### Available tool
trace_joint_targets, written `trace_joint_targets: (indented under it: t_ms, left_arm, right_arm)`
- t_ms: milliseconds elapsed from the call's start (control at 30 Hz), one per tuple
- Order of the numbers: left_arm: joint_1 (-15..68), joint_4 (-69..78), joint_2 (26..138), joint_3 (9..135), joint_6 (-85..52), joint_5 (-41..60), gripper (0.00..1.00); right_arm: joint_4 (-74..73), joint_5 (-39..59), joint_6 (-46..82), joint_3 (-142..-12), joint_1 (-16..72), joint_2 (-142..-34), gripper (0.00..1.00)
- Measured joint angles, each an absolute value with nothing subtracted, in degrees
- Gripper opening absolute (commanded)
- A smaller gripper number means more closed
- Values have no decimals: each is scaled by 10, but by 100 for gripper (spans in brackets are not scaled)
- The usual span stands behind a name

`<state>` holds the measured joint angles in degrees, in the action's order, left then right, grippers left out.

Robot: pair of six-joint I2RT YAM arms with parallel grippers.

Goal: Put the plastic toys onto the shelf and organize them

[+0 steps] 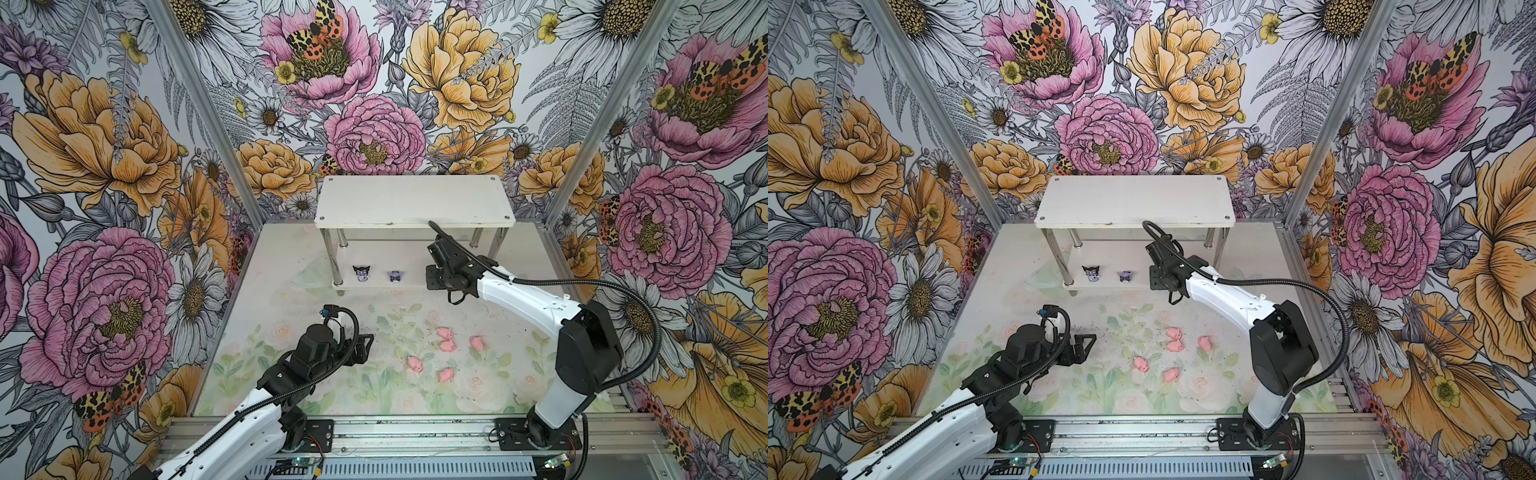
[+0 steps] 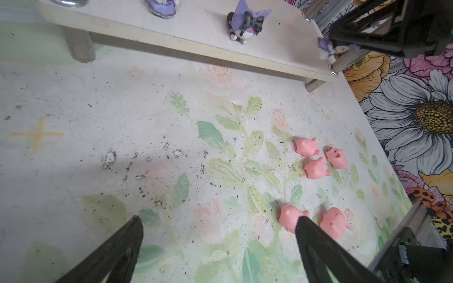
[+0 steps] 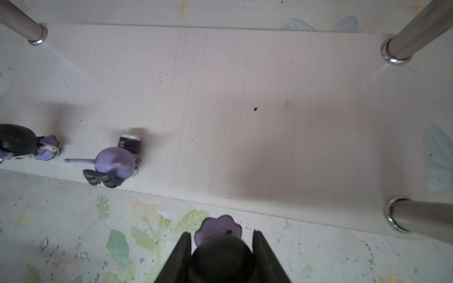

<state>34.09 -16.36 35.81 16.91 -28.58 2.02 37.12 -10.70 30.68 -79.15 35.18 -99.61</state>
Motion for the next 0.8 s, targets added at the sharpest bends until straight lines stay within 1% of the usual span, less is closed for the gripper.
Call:
trace_joint_targets:
  t_ms: [200, 433, 533, 700, 800]
  left_arm:
    - [328, -160, 350, 163, -286, 35, 99]
    - [319, -154, 349, 160, -286, 55, 99]
    - [317, -148, 340, 157, -286, 61, 97]
    - [313, -164, 266, 142, -292, 43, 98]
    - [305, -197, 174, 133, -306, 10, 99]
  right_arm:
    - [402, -109, 314, -805, 352, -1041, 29]
    - [415, -123, 330, -821, 342, -1043, 28]
    - [418, -132, 336, -830, 338, -1045, 29]
    - [424, -145, 346, -852, 336, -1059, 29]
    - [428, -152, 350, -866, 335, -1077, 29]
